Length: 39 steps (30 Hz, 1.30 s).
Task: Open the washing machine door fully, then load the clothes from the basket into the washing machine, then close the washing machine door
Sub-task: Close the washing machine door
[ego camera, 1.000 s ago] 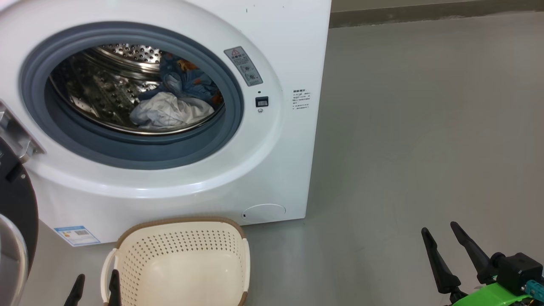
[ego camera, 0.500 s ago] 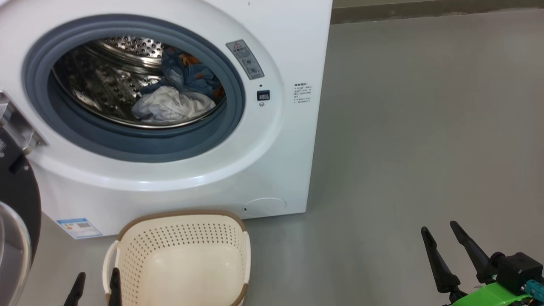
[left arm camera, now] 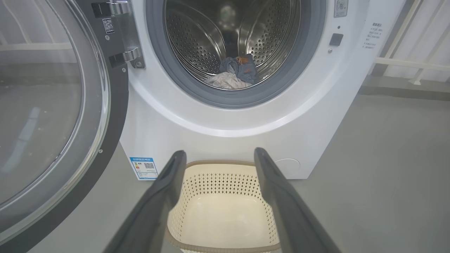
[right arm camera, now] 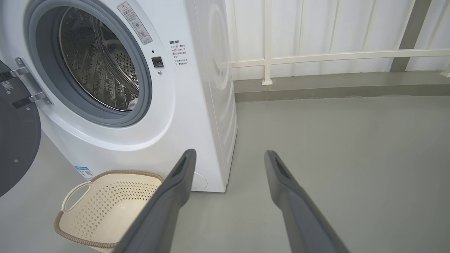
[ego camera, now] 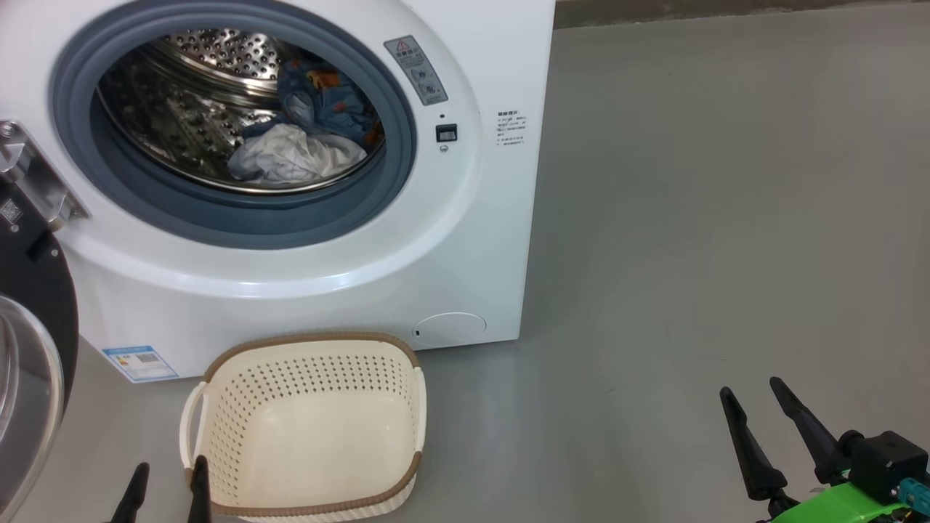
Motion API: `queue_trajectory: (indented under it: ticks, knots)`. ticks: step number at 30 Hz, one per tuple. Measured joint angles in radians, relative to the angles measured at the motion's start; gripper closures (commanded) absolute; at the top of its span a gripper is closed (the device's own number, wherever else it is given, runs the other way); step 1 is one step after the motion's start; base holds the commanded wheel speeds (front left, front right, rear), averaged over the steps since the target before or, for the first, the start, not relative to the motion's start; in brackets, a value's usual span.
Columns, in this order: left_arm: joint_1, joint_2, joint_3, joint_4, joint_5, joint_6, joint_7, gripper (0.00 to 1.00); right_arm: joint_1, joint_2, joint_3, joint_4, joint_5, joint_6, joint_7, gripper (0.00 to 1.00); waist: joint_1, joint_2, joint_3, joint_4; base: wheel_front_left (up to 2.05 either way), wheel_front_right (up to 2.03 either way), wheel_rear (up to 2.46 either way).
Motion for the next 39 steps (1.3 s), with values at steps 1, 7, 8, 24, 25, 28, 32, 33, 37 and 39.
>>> queue_trajectory:
  ticks: [1, 7, 8, 24, 25, 28, 32, 33, 37, 39]
  knots:
    - [0.000, 0.000, -0.001, -0.001, 0.000, 0.000, 0.000, 0.00, 0.000, 0.000, 0.000, 0.000, 0.000, 0.000, 0.000, 0.00, 0.0000, 0.0000, 0.000, 0.000, 0.00, 0.00, 0.00]
    - [0.000, 0.000, -0.007, -0.002, -0.007, 0.000, 0.000, 0.00, 0.000, 0.000, 0.000, -0.001, 0.000, 0.000, 0.000, 0.00, 0.0000, 0.0000, 0.001, 0.004, 0.00, 0.00, 0.00]
    - [0.000, 0.000, -0.007, -0.002, -0.007, 0.000, 0.000, 0.00, 0.000, 0.000, 0.000, -0.001, 0.000, 0.000, 0.000, 0.00, 0.0000, 0.0000, 0.002, 0.006, 0.00, 0.00, 0.00]
    - [-0.003, -0.020, 0.021, -0.020, -0.018, 0.000, 0.000, 0.00, -0.024, -0.002, 0.056, -0.002, 0.000, 0.000, 0.000, 0.00, 0.0000, 0.0000, 0.022, 0.123, 0.00, 0.00, 0.00]
    - [-0.003, -0.022, 0.025, -0.022, -0.021, 0.000, 0.000, 0.00, -0.032, -0.003, 0.061, -0.002, 0.000, 0.000, 0.000, 0.00, 0.0000, 0.0000, 0.024, 0.134, 0.00, 0.00, 0.00]
    - [-0.007, -0.028, 0.032, -0.023, -0.027, 0.000, 0.000, 0.00, -0.055, -0.006, 0.076, 0.001, 0.000, 0.000, 0.000, 0.00, 0.0000, 0.0000, 0.030, 0.169, 0.00, 0.00, 0.00]
    - [-0.010, -0.033, 0.038, -0.024, -0.035, 0.000, 0.000, 0.00, -0.075, -0.021, 0.094, 0.007, 0.000, 0.000, 0.000, 0.00, 0.0000, 0.0000, 0.037, 0.220, 0.00, 0.00, 0.00]
    - [-0.010, -0.034, 0.041, -0.024, -0.037, 0.000, 0.000, 0.00, -0.079, -0.023, 0.098, 0.009, 0.000, 0.000, 0.000, 0.00, 0.0000, 0.0000, 0.038, 0.233, 0.00, 0.00, 0.00]
    - [-0.010, -0.036, 0.049, -0.028, -0.042, 0.000, 0.000, 0.00, -0.102, -0.028, 0.114, 0.013, 0.000, 0.000, 0.000, 0.00, 0.0000, 0.0000, 0.044, 0.285, 0.00, 0.00, 0.00]
    - [-0.010, -0.038, 0.053, -0.029, -0.044, 0.000, 0.000, 0.00, -0.112, -0.032, 0.123, 0.015, 0.002, 0.000, 0.000, 0.00, 0.0000, 0.0000, 0.047, 0.310, 0.00, 0.00, 0.00]
